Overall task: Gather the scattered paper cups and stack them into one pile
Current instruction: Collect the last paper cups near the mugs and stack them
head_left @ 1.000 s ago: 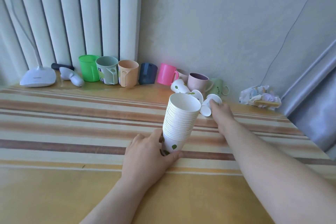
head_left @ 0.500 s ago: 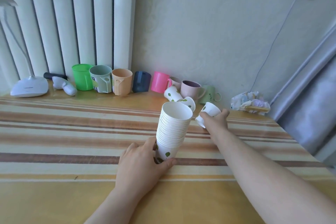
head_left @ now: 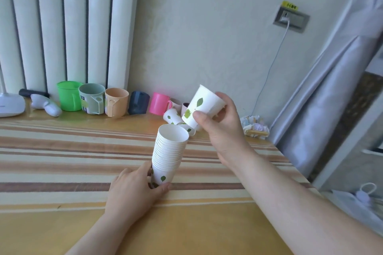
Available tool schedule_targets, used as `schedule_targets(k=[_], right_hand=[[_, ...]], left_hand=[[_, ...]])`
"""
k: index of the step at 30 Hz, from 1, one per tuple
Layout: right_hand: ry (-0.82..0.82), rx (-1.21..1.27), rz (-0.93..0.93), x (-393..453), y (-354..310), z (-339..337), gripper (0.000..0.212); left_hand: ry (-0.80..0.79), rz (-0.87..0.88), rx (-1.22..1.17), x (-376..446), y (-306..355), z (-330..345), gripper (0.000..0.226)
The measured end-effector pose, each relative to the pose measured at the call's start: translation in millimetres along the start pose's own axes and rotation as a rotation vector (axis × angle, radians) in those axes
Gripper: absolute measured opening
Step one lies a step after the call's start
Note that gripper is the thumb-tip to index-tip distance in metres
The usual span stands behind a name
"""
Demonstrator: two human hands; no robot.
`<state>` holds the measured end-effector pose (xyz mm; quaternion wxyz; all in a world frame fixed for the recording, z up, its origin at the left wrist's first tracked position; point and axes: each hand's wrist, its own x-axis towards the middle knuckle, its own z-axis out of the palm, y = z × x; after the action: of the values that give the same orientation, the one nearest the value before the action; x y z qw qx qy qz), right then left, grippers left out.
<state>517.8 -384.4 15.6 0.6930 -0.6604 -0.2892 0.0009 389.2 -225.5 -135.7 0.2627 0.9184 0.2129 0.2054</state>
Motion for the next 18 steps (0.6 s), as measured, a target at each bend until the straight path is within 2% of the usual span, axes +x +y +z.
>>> schedule_targets(k=[5, 9, 15, 18], right_hand=[[-0.160, -0.196, -0.063, -20, 6, 23, 0.073], [-0.211, -0.201, -0.012, -30, 25, 26, 0.064], [-0.199, -0.247, -0.004, -35, 28, 24, 0.071], [-0.239, -0.152, 0.058, -32, 33, 14, 0.069]], left_hand=[[0.003, 0.005, -0.003, -1, 5, -1, 0.052], [-0.002, 0.001, -0.012, -1, 6, -3, 0.055], [-0.001, 0.000, -0.016, -1, 2, -2, 0.057], [0.004, -0.001, -0.035, -2, 3, -2, 0.054]])
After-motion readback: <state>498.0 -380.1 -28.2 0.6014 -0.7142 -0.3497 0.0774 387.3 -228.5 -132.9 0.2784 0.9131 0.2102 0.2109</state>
